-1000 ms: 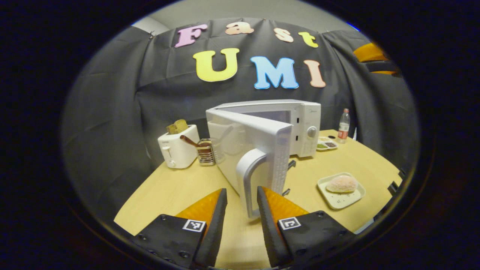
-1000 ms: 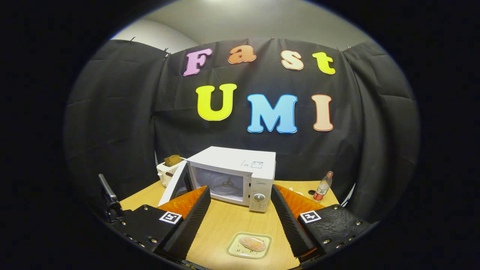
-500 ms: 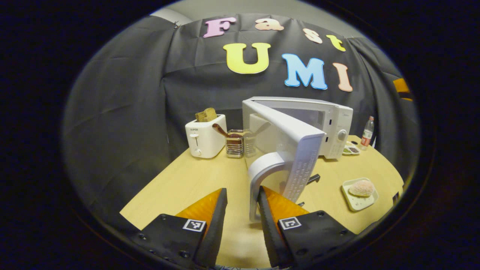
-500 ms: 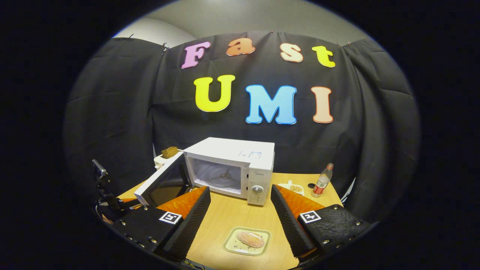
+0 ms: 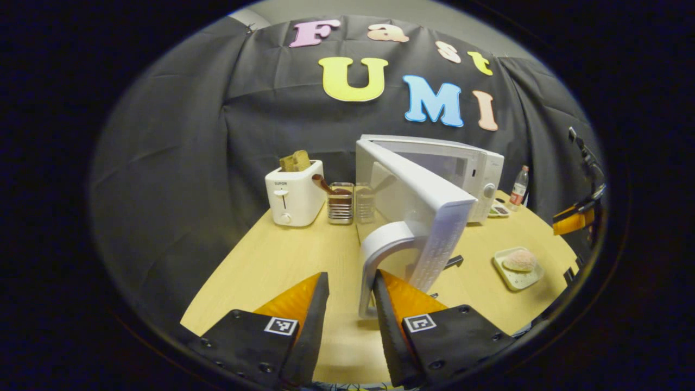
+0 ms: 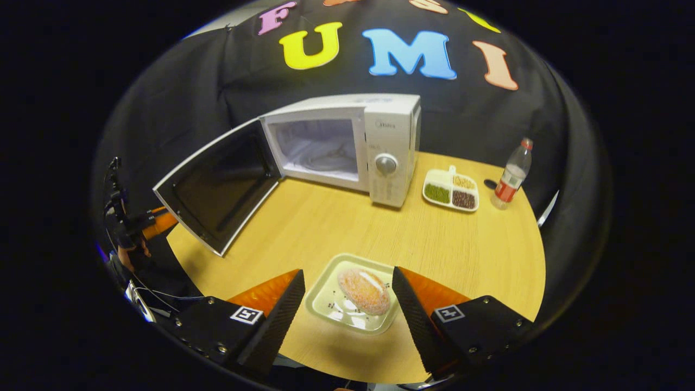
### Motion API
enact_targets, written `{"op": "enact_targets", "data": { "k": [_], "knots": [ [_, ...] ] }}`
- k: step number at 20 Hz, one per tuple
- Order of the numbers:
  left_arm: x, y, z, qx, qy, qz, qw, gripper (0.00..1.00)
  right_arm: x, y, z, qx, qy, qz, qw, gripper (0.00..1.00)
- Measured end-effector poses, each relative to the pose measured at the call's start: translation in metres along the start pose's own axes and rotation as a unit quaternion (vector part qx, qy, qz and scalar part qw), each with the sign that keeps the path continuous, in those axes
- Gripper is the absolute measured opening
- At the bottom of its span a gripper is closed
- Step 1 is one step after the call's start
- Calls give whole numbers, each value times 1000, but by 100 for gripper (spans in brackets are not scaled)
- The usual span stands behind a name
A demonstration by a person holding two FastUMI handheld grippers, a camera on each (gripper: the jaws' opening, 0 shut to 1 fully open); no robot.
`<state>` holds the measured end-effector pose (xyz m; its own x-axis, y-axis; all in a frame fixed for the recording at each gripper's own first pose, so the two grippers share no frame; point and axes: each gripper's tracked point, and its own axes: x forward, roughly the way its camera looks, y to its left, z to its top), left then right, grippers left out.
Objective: Open the microwave oven with the left hand, put the food in, and close the microwave oven.
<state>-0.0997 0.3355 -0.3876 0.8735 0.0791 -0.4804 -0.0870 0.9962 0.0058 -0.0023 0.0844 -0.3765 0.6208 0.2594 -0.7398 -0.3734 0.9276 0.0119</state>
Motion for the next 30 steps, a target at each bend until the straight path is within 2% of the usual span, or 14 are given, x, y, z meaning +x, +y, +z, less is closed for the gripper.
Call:
{"op": "enact_targets", "data": {
  "k": [3,6,9,10,12,14,16,17,18,21,24,28,29,30],
  "knots": [
    [-22,-9,-7,13,8,-17,1000,53,25,-11,-25,-53,40,6,998,99],
    [-63,-12,-5,-13,8,5,1000,60,50,-21,-35,-87,64,19,994,99],
    [-112,-28,45,-55,-52,46,996,97,70,-26,-48,-115,91,34,989,99],
    [-125,-34,68,-61,-80,63,993,99,76,-27,-53,-125,100,39,986,99],
    [-144,-56,106,-48,-131,75,987,99,84,-21,-60,-129,106,56,984,99],
    [-140,-77,125,-31,-140,82,986,94,91,-21,-69,-144,123,58,980,99],
    [-139,-89,136,-33,-144,90,985,94,99,-20,-61,-161,105,69,979,91],
    [-141,-97,143,-37,-147,93,984,94,95,-18,-59,-164,108,79,977,74],
    [-143,-106,150,-40,-151,96,983,94,94,-18,-64,-172,114,89,974,73],
    [-151,-127,159,-39,-157,117,980,94,87,-23,-53,-206,91,80,971,43],
    [-160,-149,181,-43,-179,120,976,98,64,-19,-25,-239,49,64,968,43],
    [-153,-162,202,-39,-193,84,977,96,30,-6,33,-267,-28,10,963,43],
    [-150,-159,205,-37,-193,78,977,99,25,2,44,-270,-35,6,962,43],
    [-149,-156,207,-33,-194,74,978,94,21,12,57,-273,-45,5,961,43]
  ]
}}
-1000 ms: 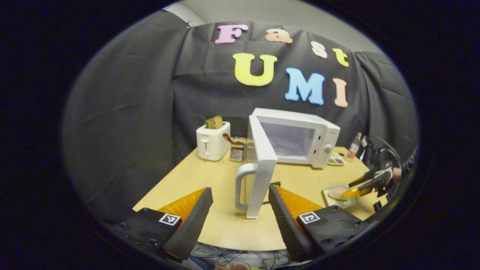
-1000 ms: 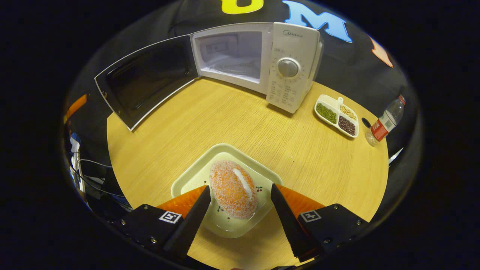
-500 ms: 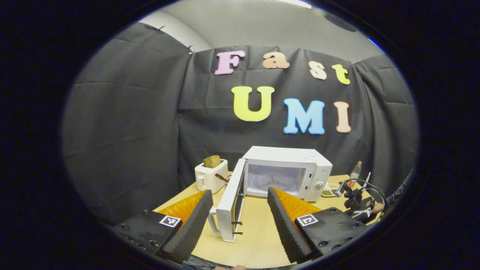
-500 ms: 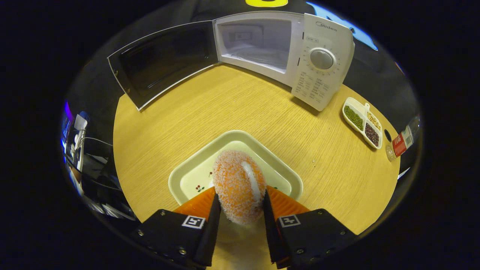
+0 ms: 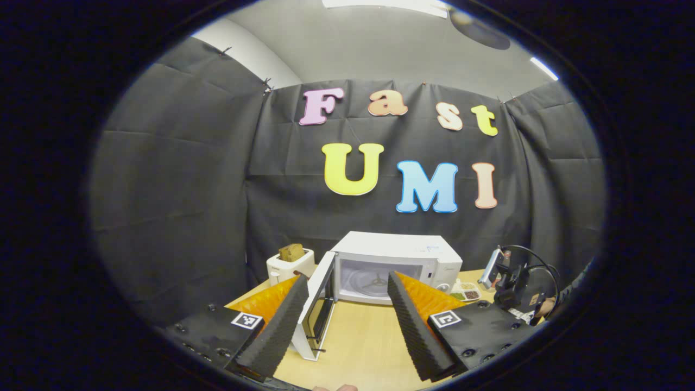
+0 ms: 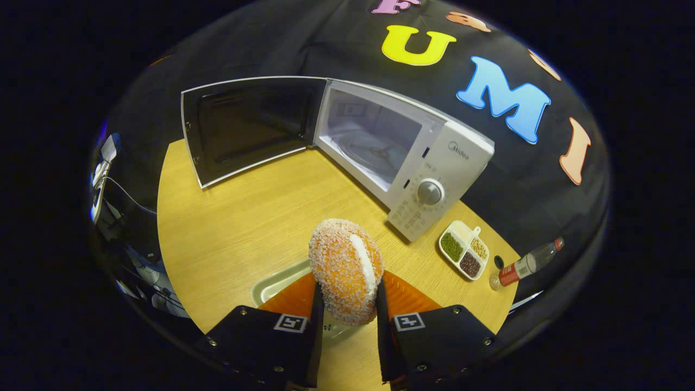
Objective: Open the microwave oven with the left hand, put the food in, and close the microwave oven.
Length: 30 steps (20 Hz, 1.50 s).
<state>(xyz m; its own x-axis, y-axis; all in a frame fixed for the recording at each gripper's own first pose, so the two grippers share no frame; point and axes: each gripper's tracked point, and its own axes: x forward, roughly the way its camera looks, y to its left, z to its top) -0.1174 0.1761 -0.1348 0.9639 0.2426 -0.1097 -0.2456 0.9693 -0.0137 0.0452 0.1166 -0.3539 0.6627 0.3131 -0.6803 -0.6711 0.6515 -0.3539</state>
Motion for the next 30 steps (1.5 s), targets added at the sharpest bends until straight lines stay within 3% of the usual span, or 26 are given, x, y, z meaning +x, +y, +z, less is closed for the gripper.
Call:
{"op": "enact_targets", "data": {
  "k": [1,6,12,15,20,24,27,30],
  "knots": [
    [3,6,3,6,-2,-1,1000,98,0,-2,16,-7,-6,-15,1000,43],
    [-4,48,19,14,-20,12,1000,94,24,-15,92,-85,-41,-78,992,43],
    [-35,117,9,7,-18,84,996,99,83,-35,144,-162,-46,-133,977,43],
    [-47,145,0,24,-6,120,992,96,122,-35,153,-178,-38,-145,972,43],
    [-51,169,5,34,-1,137,990,94,176,-50,162,-219,-17,-177,959,43],
    [-52,180,14,35,-8,150,988,96,207,-60,165,-226,-6,-187,956,43],
    [-45,174,18,33,-10,144,989,96,228,-66,168,-243,-1,-195,950,43],
    [-28,161,21,31,-9,122,992,96,252,-80,171,-283,14,-217,934,43]
  ]
}}
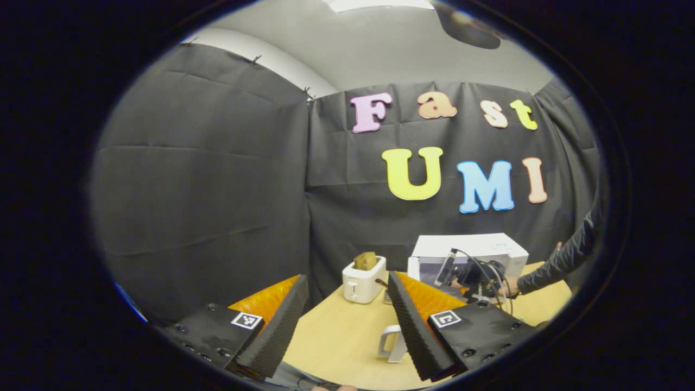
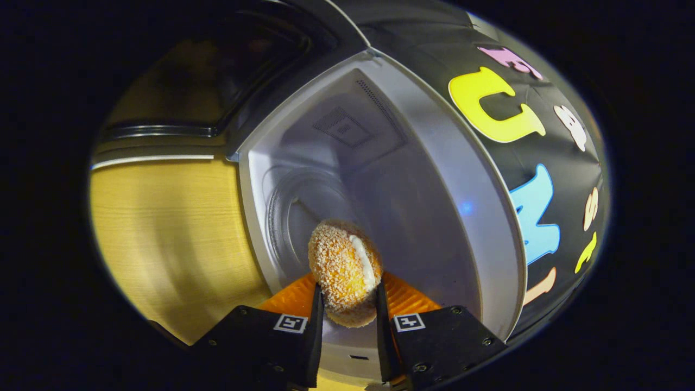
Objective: Open the microwave oven with the left hand, put the food in, and close the microwave oven.
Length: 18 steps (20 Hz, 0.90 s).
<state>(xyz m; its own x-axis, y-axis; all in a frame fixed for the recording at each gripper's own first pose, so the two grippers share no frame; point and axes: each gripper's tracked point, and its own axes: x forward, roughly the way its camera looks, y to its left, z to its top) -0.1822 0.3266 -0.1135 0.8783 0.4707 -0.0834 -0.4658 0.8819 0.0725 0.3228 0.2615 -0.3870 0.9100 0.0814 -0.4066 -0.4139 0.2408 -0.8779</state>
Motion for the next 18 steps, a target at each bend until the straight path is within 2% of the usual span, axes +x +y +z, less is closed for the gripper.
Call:
{"op": "enact_targets", "data": {
  "k": [4,6,7,8,10,12,14,15,16,17,18],
  "knots": [
    [16,-16,-8,2,10,-20,1000,96,32,-4,-10,-43,33,-16,998,43],
    [18,-19,-10,5,15,-23,1000,94,46,-6,-9,-53,38,-18,998,41],
    [18,-21,-10,5,17,-24,1000,97,52,-9,-12,-62,40,-31,997,43],
    [19,-24,-9,3,21,-26,999,97,52,-2,-5,-71,34,-19,997,43],
    [17,-32,-2,5,16,-36,999,94,55,-5,3,-85,31,-36,995,45],
    [18,-42,6,5,12,-53,999,96,60,-9,4,-102,29,-49,993,45],
    [20,-47,6,3,13,-63,998,97,64,-10,5,-117,33,-60,991,51],
    [19,-47,5,3,14,-64,998,95,66,-10,7,-118,30,-62,991,60],
    [21,-47,5,3,14,-65,998,95,65,-9,8,-118,30,-61,991,61],
    [20,-47,5,3,16,-66,998,96,63,-10,9,-119,28,-61,991,70],
    [19,-48,5,3,16,-67,998,95,60,-12,11,-118,26,-68,990,66]
  ]
}}
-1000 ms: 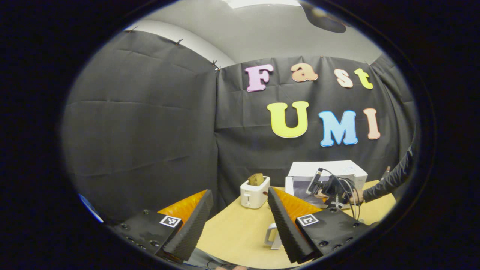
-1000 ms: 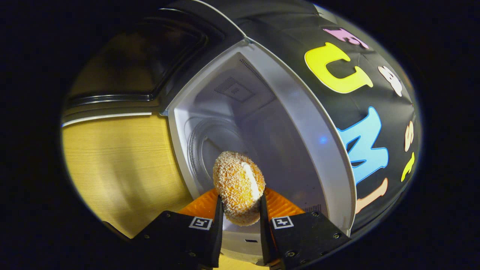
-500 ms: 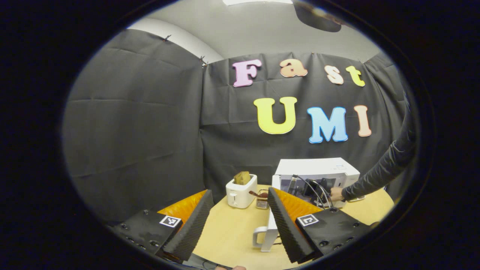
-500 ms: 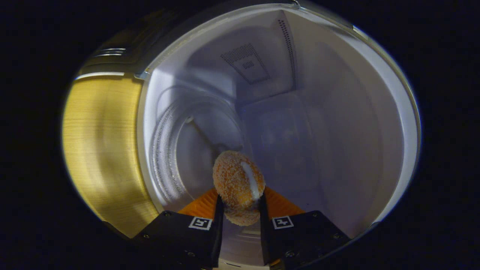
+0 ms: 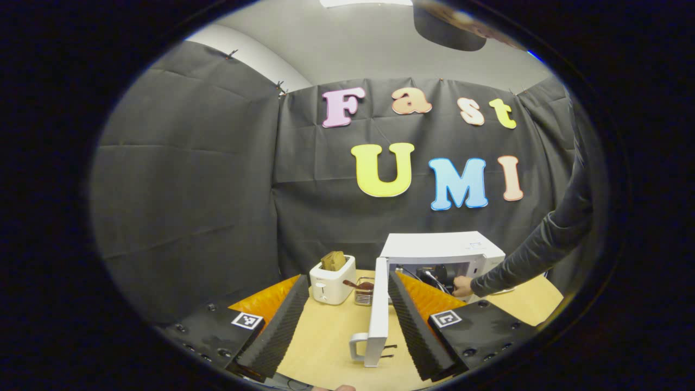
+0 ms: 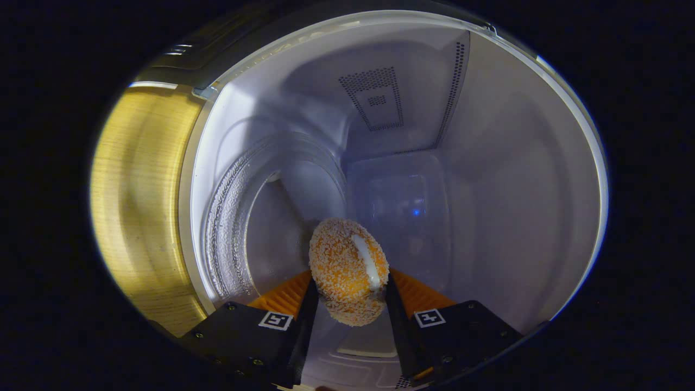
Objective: Open the microwave oven with the left hand, put the food in, and close the microwave oven.
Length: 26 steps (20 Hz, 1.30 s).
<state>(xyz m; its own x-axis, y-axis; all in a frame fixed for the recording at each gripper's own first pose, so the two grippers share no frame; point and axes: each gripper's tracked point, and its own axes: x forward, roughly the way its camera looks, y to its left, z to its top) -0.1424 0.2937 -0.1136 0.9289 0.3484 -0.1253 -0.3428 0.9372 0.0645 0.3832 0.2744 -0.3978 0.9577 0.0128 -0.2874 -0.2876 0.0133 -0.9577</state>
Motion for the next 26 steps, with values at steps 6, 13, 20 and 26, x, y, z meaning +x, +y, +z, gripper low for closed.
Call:
{"op": "enact_targets", "data": {
  "k": [6,13,20,26],
  "knots": [
    [0,-8,1,5,-1,-11,1000,96,-23,-11,-6,50,-4,18,999,89],
    [-1,-15,-4,3,2,-20,1000,96,-65,-9,-16,115,-19,49,992,96],
    [-2,-14,1,0,-6,-25,1000,95,-128,-8,-17,196,-65,73,976,96],
    [14,-25,-6,-22,-6,-53,998,95,-236,-54,-13,366,-122,89,918,96]
  ]
}}
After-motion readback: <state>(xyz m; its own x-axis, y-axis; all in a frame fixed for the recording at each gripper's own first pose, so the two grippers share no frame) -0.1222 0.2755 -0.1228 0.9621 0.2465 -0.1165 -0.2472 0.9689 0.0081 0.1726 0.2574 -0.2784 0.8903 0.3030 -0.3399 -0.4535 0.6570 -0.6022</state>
